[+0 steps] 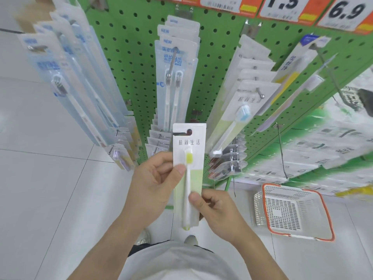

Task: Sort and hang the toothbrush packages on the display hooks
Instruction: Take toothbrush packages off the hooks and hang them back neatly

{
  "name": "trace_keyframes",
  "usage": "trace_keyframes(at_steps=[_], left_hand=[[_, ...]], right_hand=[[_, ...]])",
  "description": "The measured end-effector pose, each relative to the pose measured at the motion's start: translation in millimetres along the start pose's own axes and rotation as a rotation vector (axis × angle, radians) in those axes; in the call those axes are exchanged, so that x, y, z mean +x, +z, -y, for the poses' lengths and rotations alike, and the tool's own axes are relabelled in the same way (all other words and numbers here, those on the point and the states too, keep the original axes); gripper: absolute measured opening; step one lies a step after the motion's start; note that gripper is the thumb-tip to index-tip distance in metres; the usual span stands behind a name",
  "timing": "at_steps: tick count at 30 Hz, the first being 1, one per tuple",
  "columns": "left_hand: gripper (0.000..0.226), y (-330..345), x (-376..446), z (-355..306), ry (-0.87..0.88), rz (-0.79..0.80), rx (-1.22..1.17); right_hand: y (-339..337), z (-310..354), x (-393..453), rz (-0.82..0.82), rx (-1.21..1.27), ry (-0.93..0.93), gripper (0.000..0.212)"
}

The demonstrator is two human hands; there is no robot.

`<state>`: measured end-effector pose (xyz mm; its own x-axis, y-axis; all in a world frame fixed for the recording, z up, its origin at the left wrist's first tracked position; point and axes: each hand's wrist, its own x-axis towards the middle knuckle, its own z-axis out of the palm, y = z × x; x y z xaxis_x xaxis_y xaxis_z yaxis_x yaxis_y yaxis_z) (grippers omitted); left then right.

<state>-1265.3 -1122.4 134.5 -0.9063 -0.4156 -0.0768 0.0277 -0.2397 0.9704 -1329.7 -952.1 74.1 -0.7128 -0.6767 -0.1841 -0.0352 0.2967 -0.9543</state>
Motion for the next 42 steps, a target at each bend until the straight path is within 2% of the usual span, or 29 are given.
trace_keyframes(at_steps=[4,8,15,18,20,24,28,30,37,42], left_hand=[[0.019,7,0,-9,0.087,0.033,0.034],[0.021,20,2,-25,0.174,0.077,0.122],[0.026,47,14,-58,0.396,0.083,0.365],[0.022,56,18,-61,0.41,0.091,0.385],[0.02,59,22,-60,0.397,0.096,0.411],[0.021,61,34,-53,0.343,0.117,0.443],[0.027,63,39,-52,0.312,0.098,0.476],[0.022,64,41,-51,0.307,0.067,0.495],[0.005,73,64,-42,0.28,-0.084,0.596],[0.011,81,80,-45,0.292,-0.153,0.621]], right_hand=[[-2,5,2,-0.1,-0.031,-0.08,0.069],[-7,18,3,-0.305,-0.07,-0.222,0.073],[-17,33,1,-0.602,0.003,-0.334,0.039],[-21,36,1,-0.684,-0.017,-0.344,0.045],[-22,37,1,-0.706,-0.01,-0.327,0.049],[-21,37,5,-0.718,0.055,-0.275,0.044],[-20,26,11,-0.68,0.135,-0.222,0.058],[-22,22,14,-0.653,0.156,-0.207,0.063],[-38,26,40,-0.617,0.313,-0.136,0.061],[-51,32,58,-0.608,0.283,-0.086,0.058]])
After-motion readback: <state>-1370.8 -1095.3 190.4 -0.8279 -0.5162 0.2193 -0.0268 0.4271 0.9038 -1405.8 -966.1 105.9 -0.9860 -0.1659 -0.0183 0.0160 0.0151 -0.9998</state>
